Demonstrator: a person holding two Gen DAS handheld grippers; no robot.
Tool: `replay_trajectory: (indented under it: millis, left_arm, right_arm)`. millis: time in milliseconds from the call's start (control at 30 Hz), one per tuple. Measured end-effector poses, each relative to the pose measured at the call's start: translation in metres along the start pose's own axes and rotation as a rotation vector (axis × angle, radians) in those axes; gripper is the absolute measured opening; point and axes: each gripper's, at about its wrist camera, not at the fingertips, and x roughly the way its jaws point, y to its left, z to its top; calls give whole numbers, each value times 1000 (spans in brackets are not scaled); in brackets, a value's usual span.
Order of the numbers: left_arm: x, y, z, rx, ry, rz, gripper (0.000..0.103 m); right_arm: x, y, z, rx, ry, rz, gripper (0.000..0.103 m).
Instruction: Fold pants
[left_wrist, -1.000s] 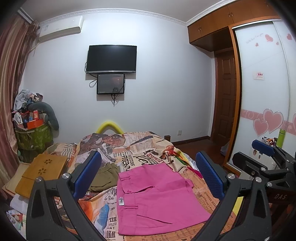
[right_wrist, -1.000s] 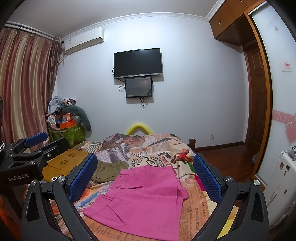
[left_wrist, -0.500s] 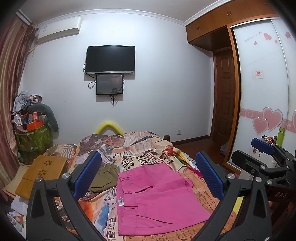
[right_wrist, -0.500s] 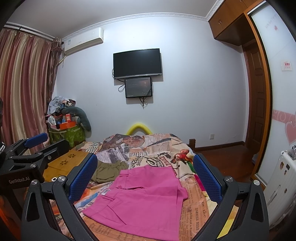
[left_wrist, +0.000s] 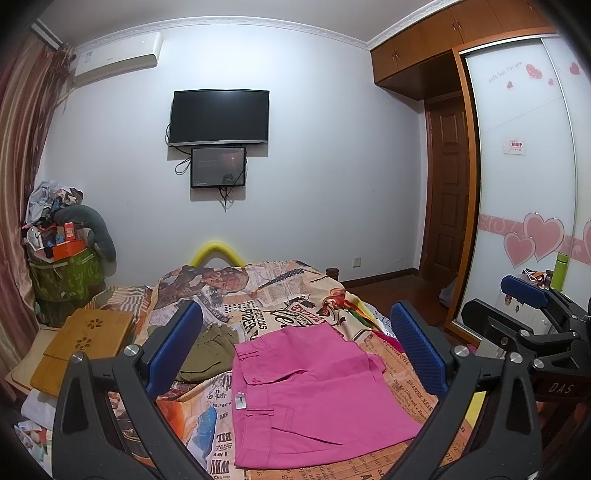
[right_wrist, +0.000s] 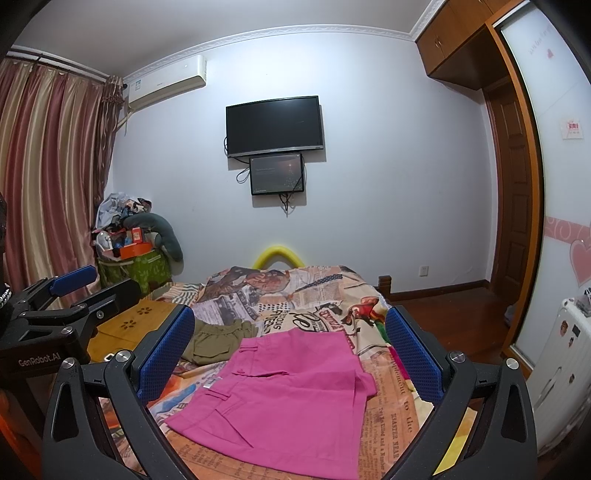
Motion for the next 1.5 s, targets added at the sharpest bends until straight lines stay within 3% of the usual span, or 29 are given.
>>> replay_trajectory:
  millis: [733,900,1233,1500]
  left_arm:
    - [2,0,1,3,0,2,103]
    - [17,2,0,1,27,9,103]
    - [94,21,-12,-12,193,44,103]
    - [181,53,-46,-47,421,39,103]
  right_arm:
    - [4,1,-5,9,8,0,103]
    - [13,-2,-6,11,24,-2,103]
    - [56,-28,-26,-1,126,-41,103]
    - [103,-60,-63,-26,314,-86,103]
